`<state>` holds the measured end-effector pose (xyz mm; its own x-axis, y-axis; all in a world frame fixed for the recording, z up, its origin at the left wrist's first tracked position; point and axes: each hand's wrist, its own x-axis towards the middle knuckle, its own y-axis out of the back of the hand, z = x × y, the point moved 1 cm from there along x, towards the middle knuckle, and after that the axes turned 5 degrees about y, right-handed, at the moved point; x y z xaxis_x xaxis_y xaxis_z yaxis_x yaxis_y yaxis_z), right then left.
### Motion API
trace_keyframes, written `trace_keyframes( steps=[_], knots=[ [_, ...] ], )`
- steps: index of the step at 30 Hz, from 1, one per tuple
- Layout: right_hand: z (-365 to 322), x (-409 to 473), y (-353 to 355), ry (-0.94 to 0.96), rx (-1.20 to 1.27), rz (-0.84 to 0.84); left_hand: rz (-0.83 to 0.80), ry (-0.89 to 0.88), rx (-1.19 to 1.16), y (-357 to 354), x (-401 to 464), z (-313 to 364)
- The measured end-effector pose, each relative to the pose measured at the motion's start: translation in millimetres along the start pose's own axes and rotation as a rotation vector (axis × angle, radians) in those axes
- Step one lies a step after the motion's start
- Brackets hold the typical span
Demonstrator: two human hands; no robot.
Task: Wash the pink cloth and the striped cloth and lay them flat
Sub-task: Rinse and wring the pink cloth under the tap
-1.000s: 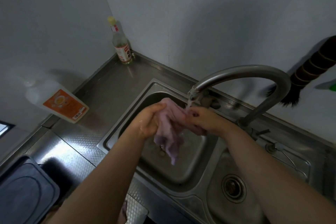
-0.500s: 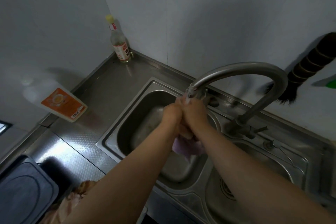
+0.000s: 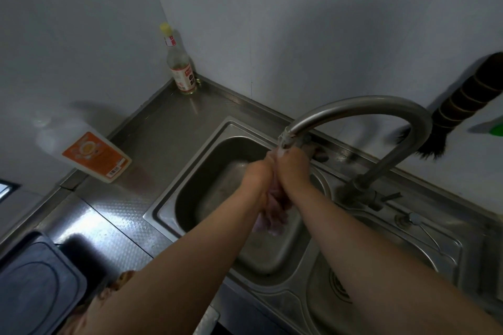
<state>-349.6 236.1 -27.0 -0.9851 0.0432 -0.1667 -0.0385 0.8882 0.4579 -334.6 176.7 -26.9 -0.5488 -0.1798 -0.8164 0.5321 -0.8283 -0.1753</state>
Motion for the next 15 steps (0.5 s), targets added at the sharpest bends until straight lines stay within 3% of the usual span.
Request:
trace_keyframes(
  steps=[3,4,5,7,8,11,13,15],
  knots=[
    [-5.4,-19.5,-9.3,-0.049,-0.002,-0.101,0.063,-0.083,0.334,9.8,13.4,11.3],
    [-2.3,-19.8,-12.1,-0.053,0.004,-0.122,0.058,-0.082,0.263,12.2,9.6,11.7],
    [0.7,-15.5,-11.5,-0.025,-0.021,-0.136,-0.027,-0.051,0.11,14.8,1.0,9.5],
    [12.9,8.2,-5.3,0.0,-0.088,-0.139,-0.201,0.044,0.114,15.7,-7.7,1.1],
    [16.9,20.5,-0.8,-0.024,-0.103,-0.135,-0.316,0.05,0.21,20.0,-9.2,0.6],
    [22.6,39.3,15.0,-0.112,-0.038,-0.195,-0.455,-0.026,0.625,40.3,-6.3,7.3],
    [24.8,39.8,26.7,-0.186,-0.027,-0.387,-0.532,-0.019,0.699,55.9,-4.9,21.0],
    [28.5,35.0,39.8,-0.192,-0.048,-0.702,-0.485,-0.08,0.775,71.6,1.9,32.3]
  ],
)
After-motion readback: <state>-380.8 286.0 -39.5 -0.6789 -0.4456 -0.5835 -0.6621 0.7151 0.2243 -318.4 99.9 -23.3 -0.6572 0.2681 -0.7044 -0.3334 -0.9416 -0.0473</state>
